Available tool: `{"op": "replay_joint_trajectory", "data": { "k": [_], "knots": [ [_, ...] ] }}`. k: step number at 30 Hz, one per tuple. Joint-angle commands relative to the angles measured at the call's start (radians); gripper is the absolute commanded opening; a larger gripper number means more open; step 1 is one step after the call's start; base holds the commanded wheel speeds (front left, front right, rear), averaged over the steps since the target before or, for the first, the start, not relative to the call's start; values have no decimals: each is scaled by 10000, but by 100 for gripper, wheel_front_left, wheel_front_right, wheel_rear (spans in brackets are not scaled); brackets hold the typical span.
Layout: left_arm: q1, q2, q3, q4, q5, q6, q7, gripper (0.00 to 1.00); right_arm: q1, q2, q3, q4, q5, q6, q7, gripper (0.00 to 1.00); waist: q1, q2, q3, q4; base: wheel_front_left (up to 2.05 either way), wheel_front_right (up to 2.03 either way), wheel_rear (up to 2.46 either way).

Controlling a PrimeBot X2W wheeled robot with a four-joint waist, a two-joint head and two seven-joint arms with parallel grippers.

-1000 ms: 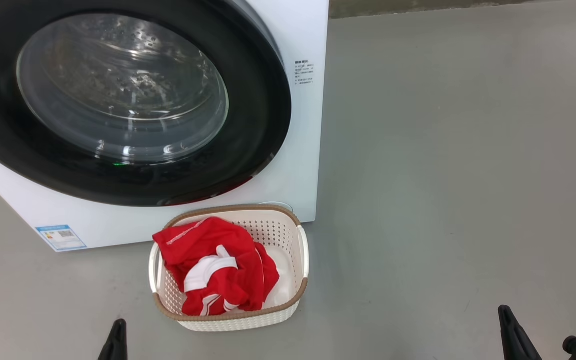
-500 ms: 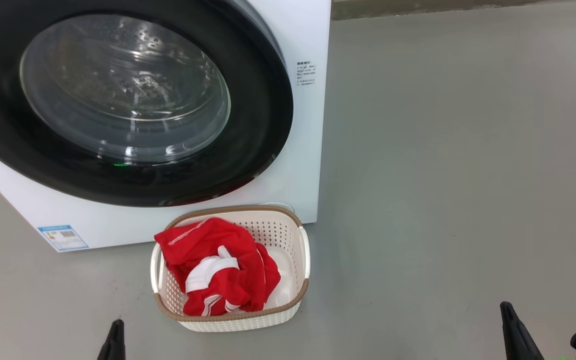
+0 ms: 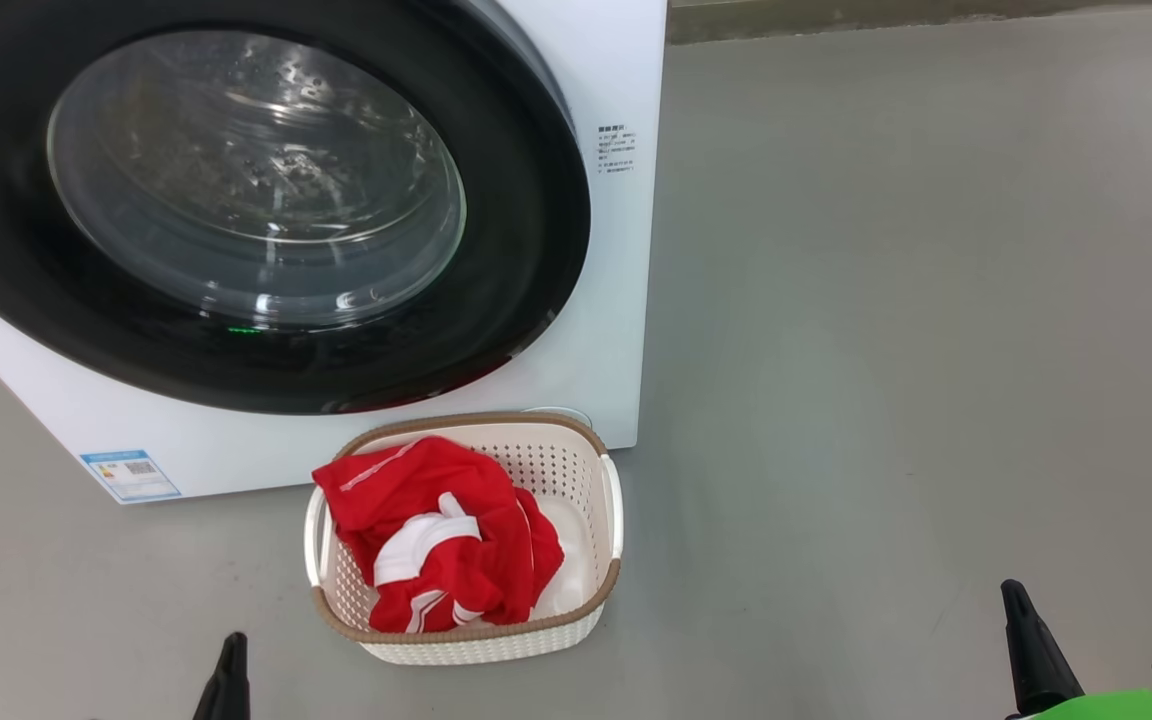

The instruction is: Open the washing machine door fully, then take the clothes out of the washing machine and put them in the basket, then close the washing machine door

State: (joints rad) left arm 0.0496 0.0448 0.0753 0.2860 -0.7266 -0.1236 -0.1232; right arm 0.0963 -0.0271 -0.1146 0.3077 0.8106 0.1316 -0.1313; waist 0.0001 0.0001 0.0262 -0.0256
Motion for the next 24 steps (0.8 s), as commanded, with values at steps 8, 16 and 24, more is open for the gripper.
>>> {"op": "replay_joint_trajectory", "data": {
  "k": [8,16,24],
  "knots": [
    [-548,85,189,-286,-1026,-31,258,0,-563,-160,22,-313,921,-3,284,0,-1,-1,-23,26,0,0,0],
    [-660,81,211,-299,-1872,-35,488,0,-723,-169,20,-348,1687,-3,520,0,-1,-1,-46,51,0,0,0],
    [-772,78,234,-313,-2721,-39,719,0,-885,-177,18,-382,2457,-4,756,0,-1,-1,-68,76,0,0,0]
  ]
}}
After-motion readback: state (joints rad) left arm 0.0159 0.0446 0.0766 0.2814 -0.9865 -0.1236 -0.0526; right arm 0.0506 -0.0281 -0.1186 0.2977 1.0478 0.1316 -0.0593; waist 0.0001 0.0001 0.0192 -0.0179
